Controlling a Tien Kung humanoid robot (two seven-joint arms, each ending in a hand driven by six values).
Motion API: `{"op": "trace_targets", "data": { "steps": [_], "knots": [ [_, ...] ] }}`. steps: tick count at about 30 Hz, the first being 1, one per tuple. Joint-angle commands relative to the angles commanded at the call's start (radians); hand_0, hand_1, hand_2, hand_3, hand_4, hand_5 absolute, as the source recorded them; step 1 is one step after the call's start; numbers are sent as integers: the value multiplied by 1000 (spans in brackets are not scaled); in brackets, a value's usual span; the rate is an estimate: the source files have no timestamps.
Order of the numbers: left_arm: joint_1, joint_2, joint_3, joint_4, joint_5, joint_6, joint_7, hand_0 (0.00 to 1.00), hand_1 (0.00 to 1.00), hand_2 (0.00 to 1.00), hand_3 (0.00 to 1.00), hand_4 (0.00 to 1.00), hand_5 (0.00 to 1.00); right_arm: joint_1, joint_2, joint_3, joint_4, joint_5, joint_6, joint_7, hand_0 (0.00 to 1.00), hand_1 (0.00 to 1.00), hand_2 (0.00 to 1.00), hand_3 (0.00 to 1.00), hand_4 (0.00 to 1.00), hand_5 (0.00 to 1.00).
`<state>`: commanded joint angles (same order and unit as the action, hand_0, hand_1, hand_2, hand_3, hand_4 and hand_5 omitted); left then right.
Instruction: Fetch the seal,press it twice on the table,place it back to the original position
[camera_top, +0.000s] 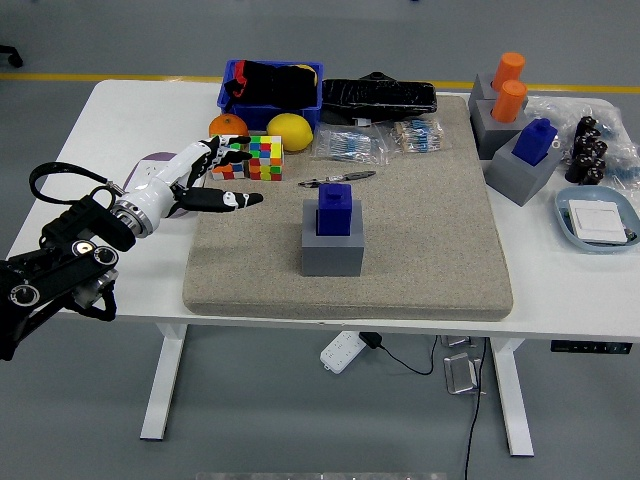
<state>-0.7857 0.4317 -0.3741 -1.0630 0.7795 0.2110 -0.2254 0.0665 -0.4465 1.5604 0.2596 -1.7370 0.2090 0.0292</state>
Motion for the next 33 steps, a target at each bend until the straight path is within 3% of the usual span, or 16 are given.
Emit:
{"op": "trace_targets", "data": {
  "steps": [14, 33],
  "knots": [
    [11, -79, 10, -22, -29, 5, -5, 929, 854, 779, 902, 917, 27, 4, 1, -19, -1, 0, 3, -2, 789, 701, 680, 642, 768, 547],
    [0, -190, 43, 44, -73, 35, -30, 926, 805, 715, 892, 897, 2, 10, -2, -45, 1, 4, 2, -2, 789, 701, 678, 640, 769, 541]
  ]
}}
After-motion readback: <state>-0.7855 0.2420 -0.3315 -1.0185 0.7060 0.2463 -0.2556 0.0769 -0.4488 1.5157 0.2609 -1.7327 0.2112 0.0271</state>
